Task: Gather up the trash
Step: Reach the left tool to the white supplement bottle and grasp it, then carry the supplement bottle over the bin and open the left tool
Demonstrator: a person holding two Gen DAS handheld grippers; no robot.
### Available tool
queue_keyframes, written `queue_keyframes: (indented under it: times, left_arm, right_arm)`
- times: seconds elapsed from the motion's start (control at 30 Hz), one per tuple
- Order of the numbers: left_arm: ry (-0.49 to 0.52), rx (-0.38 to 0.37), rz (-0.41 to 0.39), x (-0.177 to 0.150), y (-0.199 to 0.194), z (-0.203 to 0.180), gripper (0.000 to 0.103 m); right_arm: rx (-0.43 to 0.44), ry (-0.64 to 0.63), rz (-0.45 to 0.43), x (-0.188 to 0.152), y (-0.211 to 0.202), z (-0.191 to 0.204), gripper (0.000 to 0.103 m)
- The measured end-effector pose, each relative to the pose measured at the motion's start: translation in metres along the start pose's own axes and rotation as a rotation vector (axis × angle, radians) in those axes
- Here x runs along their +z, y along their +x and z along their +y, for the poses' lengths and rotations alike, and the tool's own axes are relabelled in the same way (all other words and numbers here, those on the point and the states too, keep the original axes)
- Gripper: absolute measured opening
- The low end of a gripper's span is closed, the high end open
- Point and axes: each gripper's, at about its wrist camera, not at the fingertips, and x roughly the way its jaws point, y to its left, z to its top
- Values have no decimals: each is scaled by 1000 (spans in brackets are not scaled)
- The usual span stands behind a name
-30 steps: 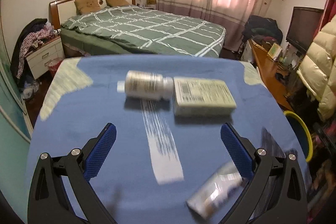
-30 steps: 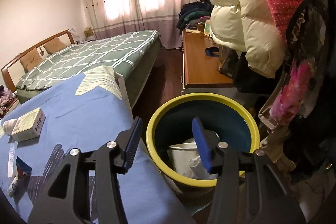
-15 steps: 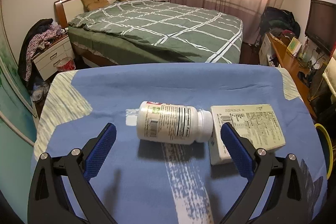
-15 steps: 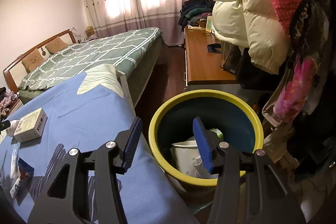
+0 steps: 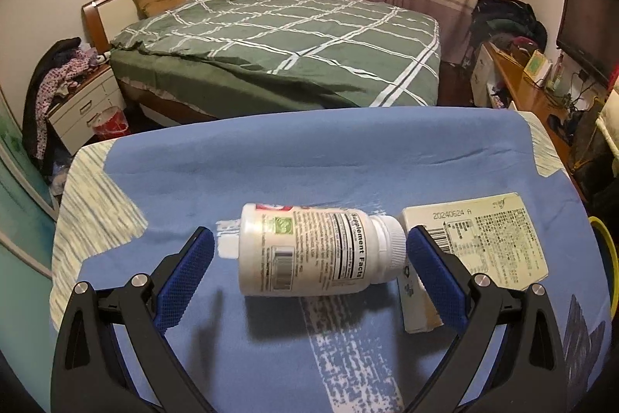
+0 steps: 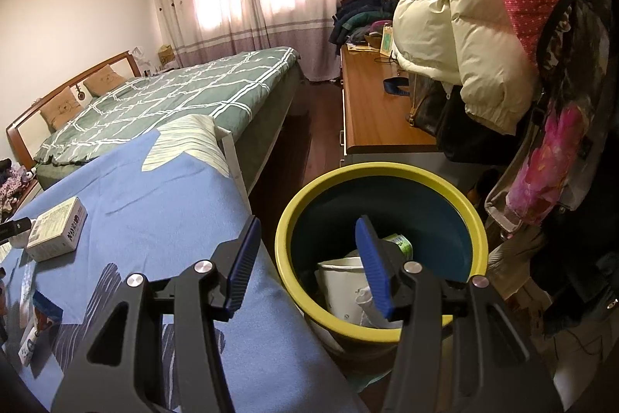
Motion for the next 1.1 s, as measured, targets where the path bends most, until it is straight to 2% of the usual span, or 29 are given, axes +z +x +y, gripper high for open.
queue_keyframes:
  times: [0.17,0.27,0.3,0.37,0.43,0.57,0.67,0.77,0.9,1.1]
  left_arm:
    - [8,-18,33,4,12,4,98]
    - [5,2,43,2,19,6,98]
    - [-3,-3,49,2,22,8,97]
    - [-17,-10,61,2,27,11,86]
    - [-36,-10,54,-1,28,13,86]
    - [-59,5,24,-8,14,12,86]
    - [-40,33,-9,-11,-11,4,86]
    - [-5,36,-42,-13,-44,-14,86]
    - [30,-7,-69,-16,-86,-48,86]
    - [120,-117,-87,-23,-123,-127,86]
  right_arm:
    - [0,0,0,0,0,0,50]
    - [1,-1,0,0,0,0,50]
    - [3,0,-1,0,0,0,50]
    - [3,-1,0,-1,1,1,50]
    - [6,0,0,-1,1,0,50]
    - [11,4,-5,-2,0,-1,50]
    - [14,7,-15,-2,-2,-2,50]
    - [26,10,-23,-2,-5,-3,50]
    - [78,-3,1,-2,-7,-6,50]
    - [93,-66,11,-3,-20,-24,50]
